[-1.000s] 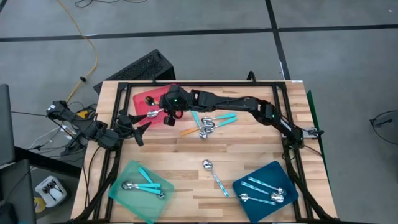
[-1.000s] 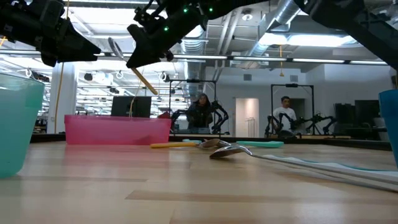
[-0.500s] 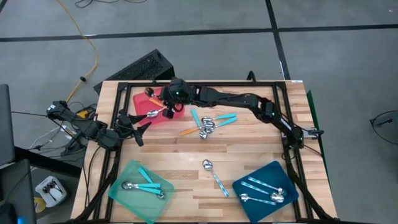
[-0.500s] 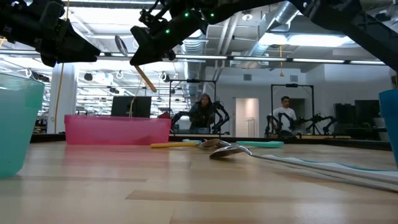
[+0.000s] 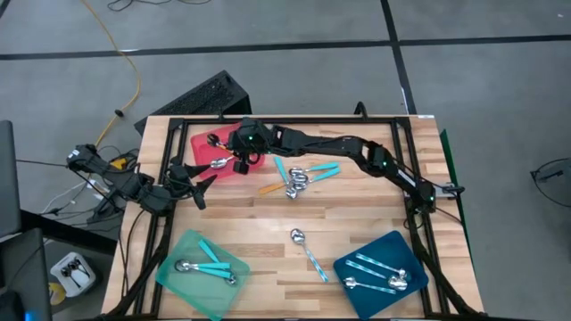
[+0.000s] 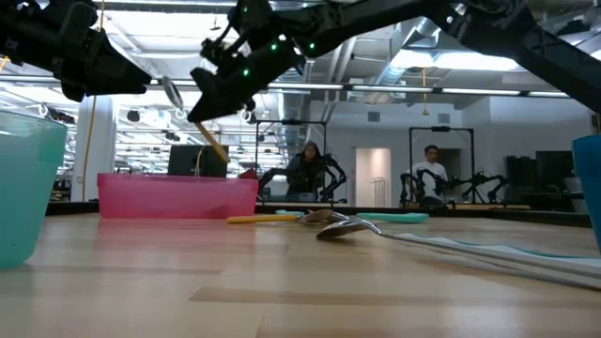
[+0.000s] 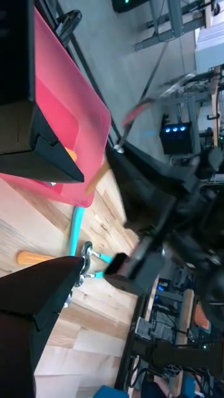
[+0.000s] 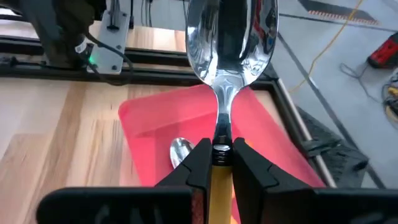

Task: Sort silverware by color (type)
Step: Put the yellow spoon into the pink bin, then put the blue spoon into the light blue bin

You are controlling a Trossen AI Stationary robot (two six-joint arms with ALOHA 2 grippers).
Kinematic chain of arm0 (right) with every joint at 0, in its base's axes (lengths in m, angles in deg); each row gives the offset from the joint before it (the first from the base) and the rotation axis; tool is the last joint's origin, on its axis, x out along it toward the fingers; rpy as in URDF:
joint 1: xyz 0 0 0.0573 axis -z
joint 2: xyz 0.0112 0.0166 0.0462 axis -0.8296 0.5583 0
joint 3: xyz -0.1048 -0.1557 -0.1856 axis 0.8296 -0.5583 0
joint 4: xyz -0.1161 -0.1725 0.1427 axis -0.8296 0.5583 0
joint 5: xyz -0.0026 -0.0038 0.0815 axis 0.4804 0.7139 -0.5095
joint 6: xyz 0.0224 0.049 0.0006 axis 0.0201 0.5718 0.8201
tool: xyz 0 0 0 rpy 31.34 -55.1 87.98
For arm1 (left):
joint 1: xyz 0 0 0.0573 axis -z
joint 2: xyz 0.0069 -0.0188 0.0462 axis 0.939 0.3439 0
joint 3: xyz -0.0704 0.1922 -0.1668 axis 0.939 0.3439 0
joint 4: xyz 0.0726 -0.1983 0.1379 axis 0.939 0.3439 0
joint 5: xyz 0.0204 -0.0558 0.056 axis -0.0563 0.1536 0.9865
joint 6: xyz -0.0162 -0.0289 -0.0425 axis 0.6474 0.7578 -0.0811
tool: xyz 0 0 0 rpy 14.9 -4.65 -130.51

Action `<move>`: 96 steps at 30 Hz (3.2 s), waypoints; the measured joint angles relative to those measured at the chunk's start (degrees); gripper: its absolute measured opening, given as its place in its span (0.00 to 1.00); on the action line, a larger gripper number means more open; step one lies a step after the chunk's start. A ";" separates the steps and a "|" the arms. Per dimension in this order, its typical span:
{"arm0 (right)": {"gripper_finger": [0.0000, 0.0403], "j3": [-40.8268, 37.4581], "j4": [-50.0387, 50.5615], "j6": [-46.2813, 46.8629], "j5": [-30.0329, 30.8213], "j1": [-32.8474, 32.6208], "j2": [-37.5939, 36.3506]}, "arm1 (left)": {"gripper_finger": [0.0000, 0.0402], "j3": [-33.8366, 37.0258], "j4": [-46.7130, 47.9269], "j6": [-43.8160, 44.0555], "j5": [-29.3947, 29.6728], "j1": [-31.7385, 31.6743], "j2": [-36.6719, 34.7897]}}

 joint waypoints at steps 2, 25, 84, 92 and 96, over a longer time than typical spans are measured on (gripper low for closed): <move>0.16 0.07 -1.02 0.11 -0.02 0.08 1.42 | 0.47 0.00 0.00 0.00 0.01 -0.01 -0.01; 0.16 0.02 -1.73 1.57 -2.97 2.60 4.73 | 0.47 0.00 0.50 0.00 0.45 -0.02 -0.01; 0.39 0.02 -1.67 8.83 -2.07 5.09 9.23 | 0.47 0.00 1.47 0.40 1.80 -0.02 -0.01; 0.44 3.39 1.90 8.80 -2.49 5.51 8.83 | 0.47 0.00 1.47 0.58 1.67 -0.02 -0.02; 0.44 7.04 6.32 8.60 -2.53 5.70 7.85 | 0.47 0.00 1.47 0.84 1.55 -0.02 -0.01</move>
